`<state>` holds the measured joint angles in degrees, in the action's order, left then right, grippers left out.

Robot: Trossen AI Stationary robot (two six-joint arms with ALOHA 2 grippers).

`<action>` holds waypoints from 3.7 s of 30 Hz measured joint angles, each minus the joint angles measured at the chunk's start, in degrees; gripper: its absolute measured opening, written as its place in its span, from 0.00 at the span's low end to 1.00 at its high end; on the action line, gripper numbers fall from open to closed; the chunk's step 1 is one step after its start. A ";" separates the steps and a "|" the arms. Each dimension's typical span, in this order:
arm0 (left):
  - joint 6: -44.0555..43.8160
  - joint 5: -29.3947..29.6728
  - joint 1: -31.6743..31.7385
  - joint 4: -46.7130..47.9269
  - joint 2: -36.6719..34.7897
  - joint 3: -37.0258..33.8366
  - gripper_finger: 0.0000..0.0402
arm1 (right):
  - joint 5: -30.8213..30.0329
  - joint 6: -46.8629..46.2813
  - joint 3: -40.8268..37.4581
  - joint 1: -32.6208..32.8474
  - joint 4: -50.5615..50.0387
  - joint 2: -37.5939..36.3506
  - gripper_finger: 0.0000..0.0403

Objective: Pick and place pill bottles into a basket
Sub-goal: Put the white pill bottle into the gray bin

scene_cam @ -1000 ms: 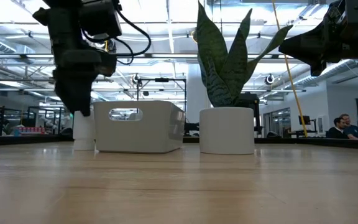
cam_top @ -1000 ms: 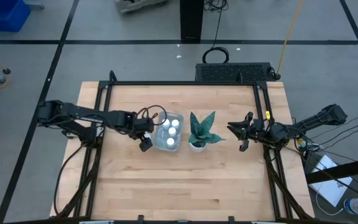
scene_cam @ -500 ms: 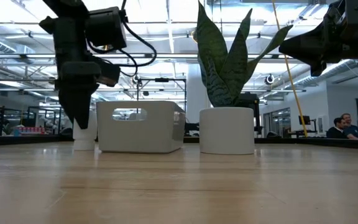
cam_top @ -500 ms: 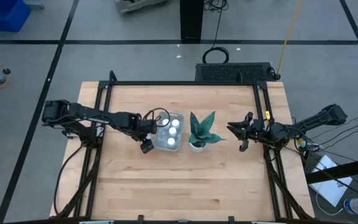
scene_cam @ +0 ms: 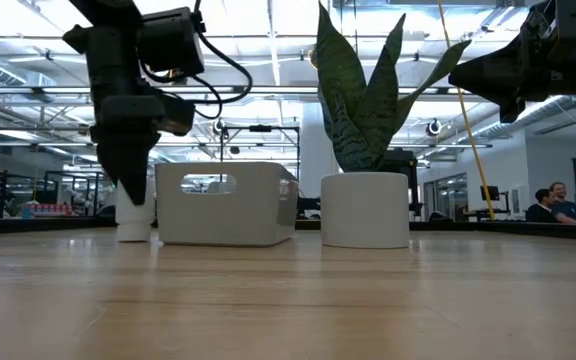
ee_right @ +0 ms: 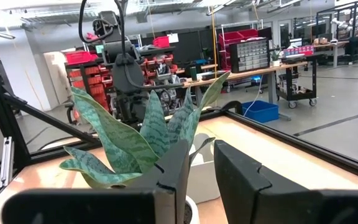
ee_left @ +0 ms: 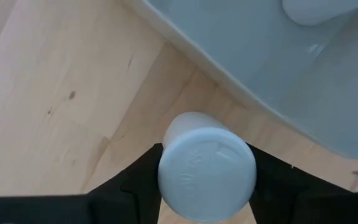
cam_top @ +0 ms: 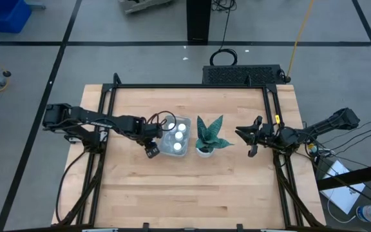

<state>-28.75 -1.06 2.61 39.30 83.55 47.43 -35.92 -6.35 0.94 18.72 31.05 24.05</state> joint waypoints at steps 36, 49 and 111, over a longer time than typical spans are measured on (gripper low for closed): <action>-39.70 12.01 -0.52 -26.69 -44.49 1.32 0.45 | -0.07 -10.95 -0.04 -0.33 14.21 0.02 0.18; -37.79 13.17 -0.50 -46.83 -34.32 1.30 0.45 | 0.16 -16.74 8.24 -0.41 36.59 0.65 0.18; -33.00 18.21 -3.67 -85.84 -17.18 1.29 0.44 | 10.24 -33.47 68.79 -12.12 13.87 63.04 0.81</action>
<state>-61.75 17.15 -1.05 -46.54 66.37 48.72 -25.68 -39.82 69.73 6.60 44.92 87.09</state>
